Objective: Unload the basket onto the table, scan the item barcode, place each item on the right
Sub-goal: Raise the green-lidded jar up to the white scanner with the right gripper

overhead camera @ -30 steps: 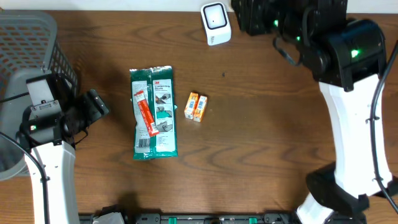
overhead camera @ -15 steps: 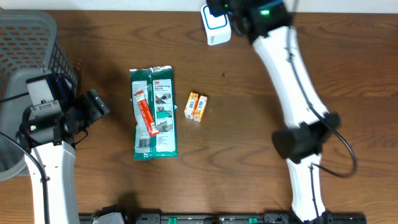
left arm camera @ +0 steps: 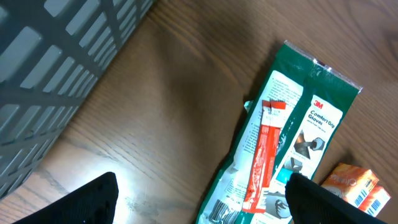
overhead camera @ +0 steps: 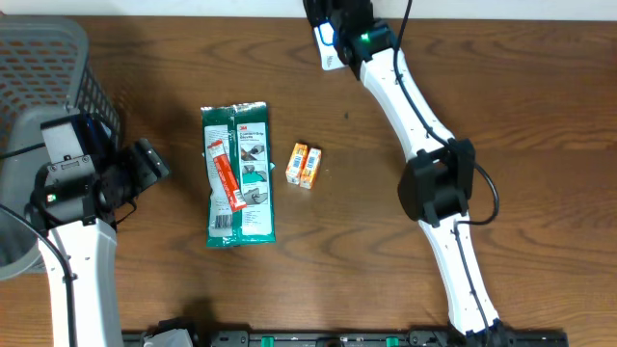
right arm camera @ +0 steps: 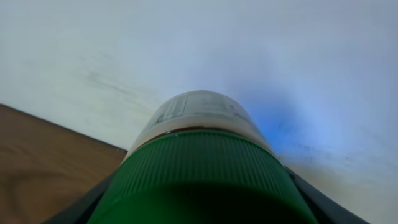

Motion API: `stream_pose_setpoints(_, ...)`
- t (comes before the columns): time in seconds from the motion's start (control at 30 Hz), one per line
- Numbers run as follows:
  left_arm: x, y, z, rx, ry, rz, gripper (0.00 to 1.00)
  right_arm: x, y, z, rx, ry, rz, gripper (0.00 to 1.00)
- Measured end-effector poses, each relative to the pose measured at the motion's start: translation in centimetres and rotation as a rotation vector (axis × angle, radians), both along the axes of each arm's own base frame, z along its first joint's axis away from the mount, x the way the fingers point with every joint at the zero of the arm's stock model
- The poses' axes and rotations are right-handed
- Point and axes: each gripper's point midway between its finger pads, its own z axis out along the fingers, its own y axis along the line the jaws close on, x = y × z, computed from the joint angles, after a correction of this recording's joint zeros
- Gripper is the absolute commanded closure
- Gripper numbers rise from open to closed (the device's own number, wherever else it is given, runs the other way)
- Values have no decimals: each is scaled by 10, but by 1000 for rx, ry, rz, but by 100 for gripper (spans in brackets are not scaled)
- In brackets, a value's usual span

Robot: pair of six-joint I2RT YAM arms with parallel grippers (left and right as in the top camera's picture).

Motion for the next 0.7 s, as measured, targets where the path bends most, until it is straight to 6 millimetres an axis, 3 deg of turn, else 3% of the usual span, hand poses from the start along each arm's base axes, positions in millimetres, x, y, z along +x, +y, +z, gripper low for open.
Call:
stream_pose_setpoints(0.2, 0, 0, 0, 0, 0, 0, 14, 18, -18, -22, 10, -19, -29, 99)
stream_pose_setpoints(0.4, 0, 0, 0, -1, 0, 0, 14, 25, -24, -9, 59, -61, -15, 99)
stream_pose_setpoints(0.7, 0, 0, 0, 0, 0, 0, 14, 24, -19, -8, 73, -59, 14, 99)
